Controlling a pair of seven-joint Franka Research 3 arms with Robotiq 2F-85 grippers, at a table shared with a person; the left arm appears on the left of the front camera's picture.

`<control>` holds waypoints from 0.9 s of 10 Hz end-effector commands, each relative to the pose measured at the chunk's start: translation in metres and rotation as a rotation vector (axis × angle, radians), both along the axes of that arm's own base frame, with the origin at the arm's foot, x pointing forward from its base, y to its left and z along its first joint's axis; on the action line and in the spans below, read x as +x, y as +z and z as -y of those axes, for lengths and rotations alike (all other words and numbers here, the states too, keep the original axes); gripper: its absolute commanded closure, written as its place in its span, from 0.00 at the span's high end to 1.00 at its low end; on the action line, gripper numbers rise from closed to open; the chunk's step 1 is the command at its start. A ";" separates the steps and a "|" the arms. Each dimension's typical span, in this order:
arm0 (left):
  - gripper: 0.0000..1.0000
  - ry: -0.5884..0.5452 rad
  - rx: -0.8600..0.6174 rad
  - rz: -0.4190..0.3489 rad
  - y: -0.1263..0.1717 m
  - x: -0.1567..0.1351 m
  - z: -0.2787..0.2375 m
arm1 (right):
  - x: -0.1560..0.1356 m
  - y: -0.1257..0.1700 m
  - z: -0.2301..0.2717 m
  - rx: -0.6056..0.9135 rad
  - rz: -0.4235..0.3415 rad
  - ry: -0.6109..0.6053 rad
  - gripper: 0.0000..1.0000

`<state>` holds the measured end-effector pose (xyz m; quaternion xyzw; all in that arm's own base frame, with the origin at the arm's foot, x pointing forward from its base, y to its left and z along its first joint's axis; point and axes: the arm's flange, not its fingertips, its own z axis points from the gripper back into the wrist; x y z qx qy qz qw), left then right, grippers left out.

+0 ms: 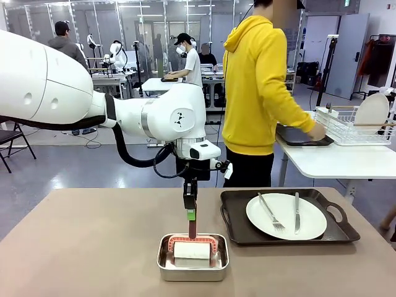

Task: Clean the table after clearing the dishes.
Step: Place the Lint Roller back on top of the Airtight Container.

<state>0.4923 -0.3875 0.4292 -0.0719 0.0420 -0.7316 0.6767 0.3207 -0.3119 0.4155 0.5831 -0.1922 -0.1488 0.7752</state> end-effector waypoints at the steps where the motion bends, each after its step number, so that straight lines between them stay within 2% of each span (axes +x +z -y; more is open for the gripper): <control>1: 0.30 -0.024 -0.008 0.023 -0.011 0.007 0.000 | -0.001 0.003 -0.001 0.000 0.007 0.000 1.00; 8: 0.95 -0.025 -0.041 0.055 0.015 0.006 -0.005 | -0.001 0.003 -0.001 0.000 0.007 0.000 1.00; 9: 1.00 -0.026 -0.039 0.056 0.015 0.006 -0.005 | -0.001 0.003 -0.001 0.000 0.007 0.000 1.00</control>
